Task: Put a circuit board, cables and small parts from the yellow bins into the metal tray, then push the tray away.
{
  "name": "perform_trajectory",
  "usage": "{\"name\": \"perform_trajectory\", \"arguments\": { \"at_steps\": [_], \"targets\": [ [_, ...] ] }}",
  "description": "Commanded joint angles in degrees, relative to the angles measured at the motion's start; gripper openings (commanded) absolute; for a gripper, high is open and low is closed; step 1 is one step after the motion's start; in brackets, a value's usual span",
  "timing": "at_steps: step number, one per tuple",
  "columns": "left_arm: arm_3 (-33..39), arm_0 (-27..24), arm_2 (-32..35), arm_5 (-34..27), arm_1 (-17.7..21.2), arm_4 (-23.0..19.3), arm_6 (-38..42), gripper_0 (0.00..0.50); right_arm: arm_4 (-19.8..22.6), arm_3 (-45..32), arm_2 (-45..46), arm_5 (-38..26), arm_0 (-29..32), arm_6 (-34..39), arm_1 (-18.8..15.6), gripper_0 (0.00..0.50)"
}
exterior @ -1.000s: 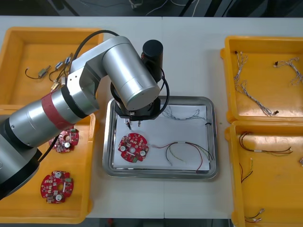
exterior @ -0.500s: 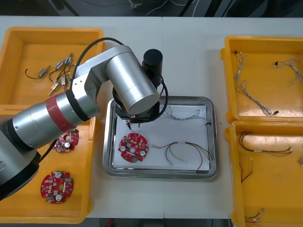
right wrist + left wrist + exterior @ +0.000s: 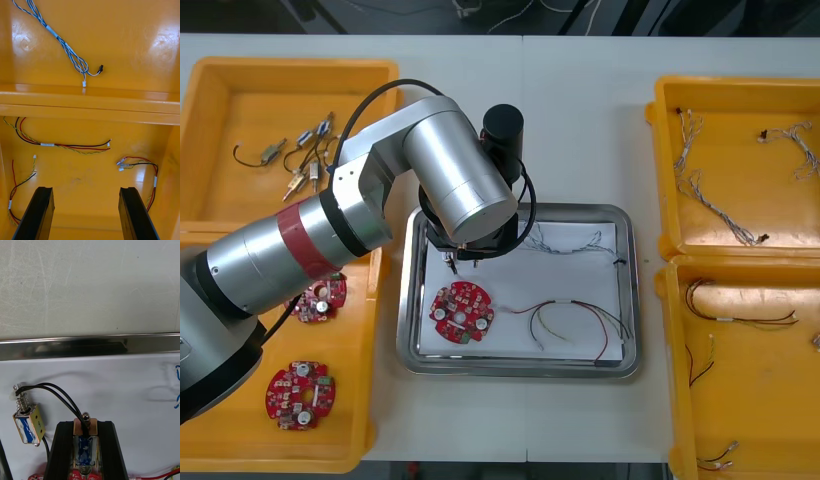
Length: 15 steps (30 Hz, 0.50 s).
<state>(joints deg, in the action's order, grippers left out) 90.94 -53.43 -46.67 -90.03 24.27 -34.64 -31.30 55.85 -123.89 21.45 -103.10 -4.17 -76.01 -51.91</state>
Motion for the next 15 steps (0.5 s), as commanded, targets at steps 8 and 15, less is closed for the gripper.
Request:
{"name": "perform_trajectory", "arguments": {
  "at_steps": [8, 15],
  "targets": [
    [0.4, -1.2, -1.1, 0.8, -0.9, 1.1, 4.1, 0.5, 1.0, -2.4, 3.1, 0.6, 1.4, 3.0, -2.8, 0.5],
    [0.4, -1.2, -1.1, 1.4, -0.4, 1.1, 4.2, 0.5, 1.6, -2.5, 3.2, 0.6, 1.4, 3.1, -2.9, 0.5]
  ]
}}
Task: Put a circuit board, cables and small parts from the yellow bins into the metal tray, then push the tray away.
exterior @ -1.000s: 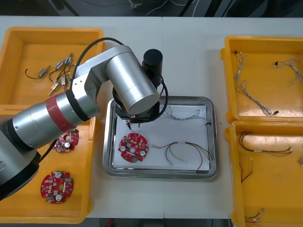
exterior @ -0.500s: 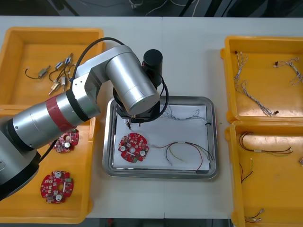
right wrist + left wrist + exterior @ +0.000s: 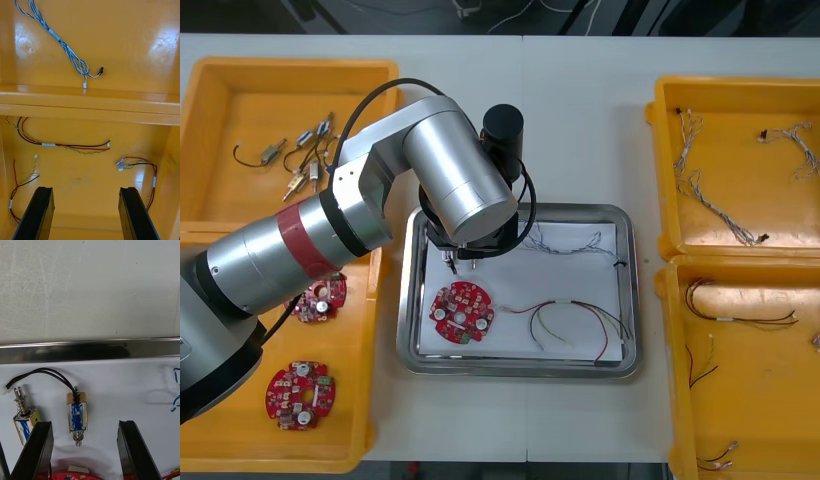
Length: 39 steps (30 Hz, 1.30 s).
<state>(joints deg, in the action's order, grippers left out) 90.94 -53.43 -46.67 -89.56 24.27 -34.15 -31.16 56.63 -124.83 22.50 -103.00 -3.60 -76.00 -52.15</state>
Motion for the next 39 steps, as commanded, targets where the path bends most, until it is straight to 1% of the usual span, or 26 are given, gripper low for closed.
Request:
{"name": "perform_trajectory", "arguments": {
  "at_steps": [1, 8, 12, 17, 21, 25, 30, 33, 34, 35, 37, 39],
  "targets": [
    [0.4, -1.2, -1.1, 1.1, -0.3, 0.5, 4.1, 0.5, 0.9, -1.6, 2.3, 0.5, 0.9, 3.0, -2.7, 0.5],
    [2.0, -1.2, -0.9, 1.4, 0.9, 0.3, 4.4, 0.5, 0.9, -1.5, 2.4, 0.5, 0.9, 3.1, -2.7, 0.5],
    [3.0, -1.2, 1.2, 0.5, 1.9, -1.4, 4.0, 0.5, 0.9, -1.5, 2.5, 0.3, 0.9, 3.1, -2.7, 0.5],
    [6.0, -1.3, 6.2, -4.3, 2.8, -3.2, 3.4, 0.5, 0.9, -1.5, 2.4, 0.3, 0.9, 3.1, -2.7, 0.5],
    [9.3, -1.7, 11.3, -9.3, 4.4, -5.8, 3.0, 0.5, 0.7, -1.5, 2.4, 0.3, 0.9, 3.1, -2.7, 0.5],
    [11.2, -2.1, 14.7, -12.5, 5.9, -7.5, 2.7, 0.5, 0.7, -1.5, 2.4, 0.3, 0.9, 3.1, -2.7, 0.5],
    [12.7, -2.7, 19.2, -16.2, 9.0, -10.8, 1.7, 0.5, 1.5, -1.6, 2.5, 0.3, 0.8, 3.1, -3.4, 0.5],
    [13.0, -3.0, 22.0, -18.2, 11.7, -13.3, 0.8, 0.5, 3.9, -1.6, 2.4, 0.3, 0.6, 3.1, -4.8, 0.5],
    [13.0, -3.1, 22.2, -18.4, 11.8, -13.6, 0.7, 0.5, 4.2, -1.6, 2.4, 0.3, 0.6, 3.1, -5.0, 0.5],
    [13.1, -3.1, 23.8, -19.1, 13.3, -15.2, 0.0, 0.5, 6.0, -1.8, 2.4, 0.4, 0.6, 3.1, -5.7, 0.5],
    [13.1, -3.1, 25.0, -20.1, 14.7, -16.3, -1.5, 0.5, 7.1, -2.4, 2.3, 0.3, 0.6, 3.1, -6.3, 0.5],
    [13.1, -3.1, 26.8, -20.4, 16.9, -17.9, -3.9, 0.5, 7.9, -3.9, 2.3, 0.3, 0.6, 3.1, -6.7, 0.5]
  ]
}}
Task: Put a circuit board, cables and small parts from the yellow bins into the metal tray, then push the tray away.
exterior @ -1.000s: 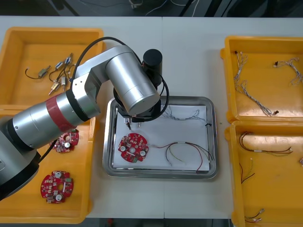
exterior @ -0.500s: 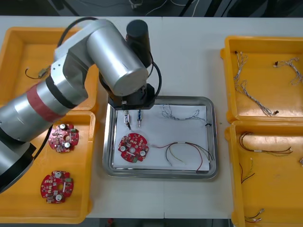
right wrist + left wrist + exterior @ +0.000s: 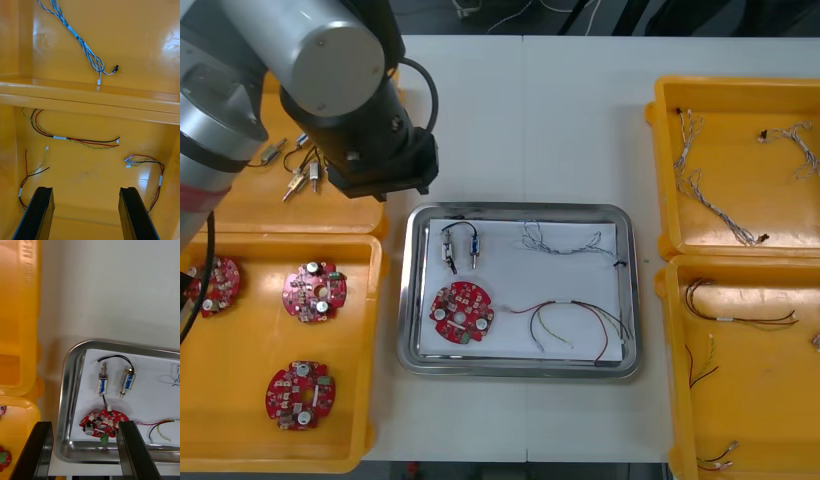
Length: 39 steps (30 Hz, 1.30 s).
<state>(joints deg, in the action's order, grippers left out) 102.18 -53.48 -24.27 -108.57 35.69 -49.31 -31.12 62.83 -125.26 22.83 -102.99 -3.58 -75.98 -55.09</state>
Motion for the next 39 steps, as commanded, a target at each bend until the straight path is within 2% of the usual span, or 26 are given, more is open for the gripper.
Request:
{"name": "perform_trajectory", "arguments": {
  "at_steps": [1, 7, 16, 21, 30, 34, 36, 39],
  "targets": [
    [1.9, -2.9, 5.1, -1.4, 6.3, -3.2, -5.0, 0.5, 1.7, -4.4, 2.0, 0.2, 0.6, 3.2, -3.9, 0.5],
    [2.0, -1.5, 8.2, -1.4, 11.8, -7.7, -7.9, 0.5, 1.9, -10.0, 0.8, -1.1, 0.2, 3.9, -4.3, 0.5],
    [4.0, 6.5, 15.9, -1.4, 17.3, -9.7, -15.5, 0.5, 1.9, -16.4, -13.8, -1.1, -10.8, 3.7, -4.2, 0.5],
    [4.9, 10.3, 19.8, -1.4, 19.4, -10.1, -18.9, 0.5, 2.3, -17.4, -22.6, -0.3, -17.3, 3.0, -3.7, 0.5],
    [6.4, 17.5, 25.5, -1.4, 22.7, -10.8, -25.0, 0.5, -0.2, -18.4, -37.5, 0.9, -27.4, 2.6, -0.2, 0.5],
    [8.6, 21.4, 28.4, -1.4, 23.5, -11.1, -26.5, 0.5, -3.2, -18.4, -44.7, 1.5, -31.3, 1.7, 3.1, 0.5],
    [9.0, 22.2, 29.0, -1.4, 23.5, -11.1, -26.8, 0.5, -4.0, -18.3, -46.4, 1.6, -32.3, 1.5, 3.8, 0.5],
    [11.5, 25.4, 31.0, -1.4, 23.5, -11.1, -27.6, 0.5, -7.6, -18.0, -53.4, 1.6, -35.6, 1.2, 6.7, 0.5]
  ]
}}
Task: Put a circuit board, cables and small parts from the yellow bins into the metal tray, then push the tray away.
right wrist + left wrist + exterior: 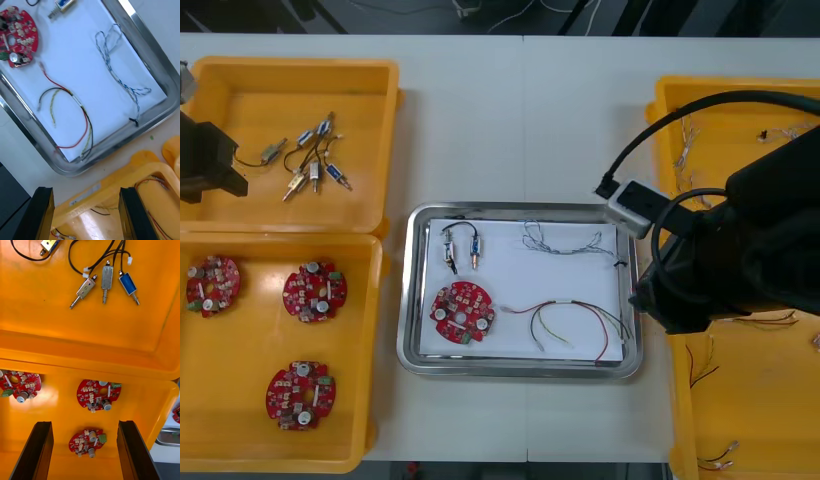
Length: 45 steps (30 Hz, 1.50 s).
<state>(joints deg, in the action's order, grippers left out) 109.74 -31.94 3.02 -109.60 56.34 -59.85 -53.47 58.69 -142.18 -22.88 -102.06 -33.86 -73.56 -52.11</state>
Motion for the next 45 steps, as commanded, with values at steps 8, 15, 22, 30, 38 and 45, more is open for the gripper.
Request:
{"name": "perform_trajectory", "arguments": {
  "at_steps": [8, 15, 22, 30, 38, 45],
  "targets": [
    [9.9, 11.3, 9.1, -0.4, 1.3, -0.1, -7.0, 0.5, -9.9, 3.7, -21.0, 0.6, -10.3, -3.0, 12.3, 0.5],
    [12.6, 15.3, 12.4, -0.4, -1.1, 1.0, -8.3, 0.5, -15.7, 7.4, -27.0, 0.7, -10.4, -7.5, 18.0, 0.5],
    [14.2, 15.9, 13.6, -0.4, -5.4, 5.8, -10.9, 0.5, -20.5, 11.5, -33.8, 3.1, -10.3, -11.9, 20.7, 0.5],
    [15.0, 16.1, 13.7, -0.4, -8.3, 7.9, -12.2, 0.5, -25.8, 15.3, -41.4, 6.1, -10.2, -12.7, 22.9, 0.5],
    [15.4, 16.9, 13.7, -0.4, -8.8, 9.0, -13.2, 0.5, -30.7, 18.7, -47.7, 8.6, -10.2, -12.9, 23.4, 0.5],
    [15.4, 17.0, 13.7, -0.4, -8.8, 9.0, -13.3, 0.5, -33.7, 21.8, -50.6, 9.6, -10.2, -13.2, 24.2, 0.5]
  ]
}}
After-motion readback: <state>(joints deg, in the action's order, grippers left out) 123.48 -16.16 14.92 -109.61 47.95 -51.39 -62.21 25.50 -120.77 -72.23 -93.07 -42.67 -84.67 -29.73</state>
